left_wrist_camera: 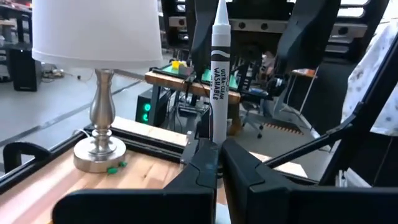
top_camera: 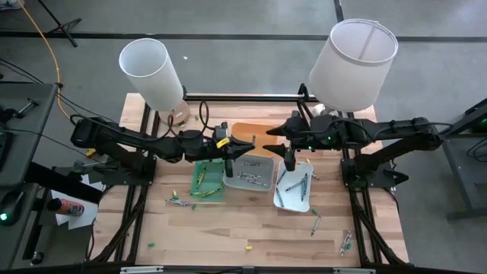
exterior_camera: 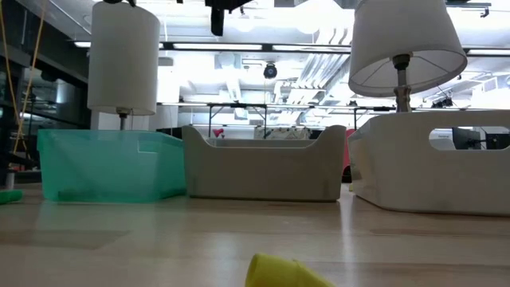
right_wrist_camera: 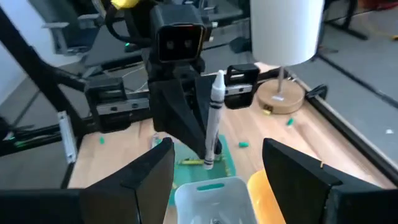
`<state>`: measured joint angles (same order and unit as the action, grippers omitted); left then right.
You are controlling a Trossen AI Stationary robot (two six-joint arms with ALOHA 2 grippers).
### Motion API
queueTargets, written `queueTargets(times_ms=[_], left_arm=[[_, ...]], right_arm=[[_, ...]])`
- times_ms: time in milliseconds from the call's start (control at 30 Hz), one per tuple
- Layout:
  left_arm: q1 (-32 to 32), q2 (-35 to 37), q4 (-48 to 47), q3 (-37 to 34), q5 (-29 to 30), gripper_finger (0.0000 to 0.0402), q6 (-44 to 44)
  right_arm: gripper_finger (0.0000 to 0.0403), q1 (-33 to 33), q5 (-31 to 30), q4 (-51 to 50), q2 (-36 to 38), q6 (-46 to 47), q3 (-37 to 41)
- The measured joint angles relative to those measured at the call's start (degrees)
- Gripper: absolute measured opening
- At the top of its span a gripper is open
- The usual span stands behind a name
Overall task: Sort crayons
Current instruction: Put the white crayon into the gray bin
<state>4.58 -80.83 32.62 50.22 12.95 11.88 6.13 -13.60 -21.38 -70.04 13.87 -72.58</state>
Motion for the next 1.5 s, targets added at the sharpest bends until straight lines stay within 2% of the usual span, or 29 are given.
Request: queueTargets(times_ms=[300, 567, 700, 967, 1067, 1167, 1300, 1500], left_arm=[[-0.1, 1.9, 0.0, 0.0, 0.0, 0.0000, -0.1], [-0.1, 2.8, 0.3, 0.0, 0.0, 0.0000, -1.1], [-0.1, 2.8, 0.3, 0.0, 0.0, 0.0000, -1.1], [-0.1, 2.9, 0.1, 0.0, 1.2, 0.0000, -1.1], [-0.1, 2.9, 0.1, 0.0, 1.3, 0.0003, -2.0], [-0.3, 3.0, -0.4, 0.0, 1.3, 0.0018, -1.9], [-1.2, 4.8, -4.9, 0.0, 1.1, 0.0058, -1.7], [-2.0, 12.6, -22.7, 0.1, 3.7, 0.0133, -2.9]], right_arm=[[0.0236, 0.3, -2.5, 14.8, -5.5, 1.3, 0.0], [0.0226, -0.1, -2.8, 21.1, -8.5, 3.2, 0.0], [0.0175, -0.1, -5.7, 20.4, -8.5, 3.9, 0.0], [0.0022, -0.1, -7.2, 19.5, -8.4, 3.3, 0.0], [0.0017, -0.1, -7.1, 19.5, -8.3, 2.6, 0.0], [0.0020, -0.1, -6.8, 19.5, -8.3, 2.2, 0.0], [0.0006, -0.6, -5.4, 19.2, -8.1, 1.0, 0.0], [0.0005, -2.9, -3.6, 17.3, -6.6, -0.8, -2.9]])
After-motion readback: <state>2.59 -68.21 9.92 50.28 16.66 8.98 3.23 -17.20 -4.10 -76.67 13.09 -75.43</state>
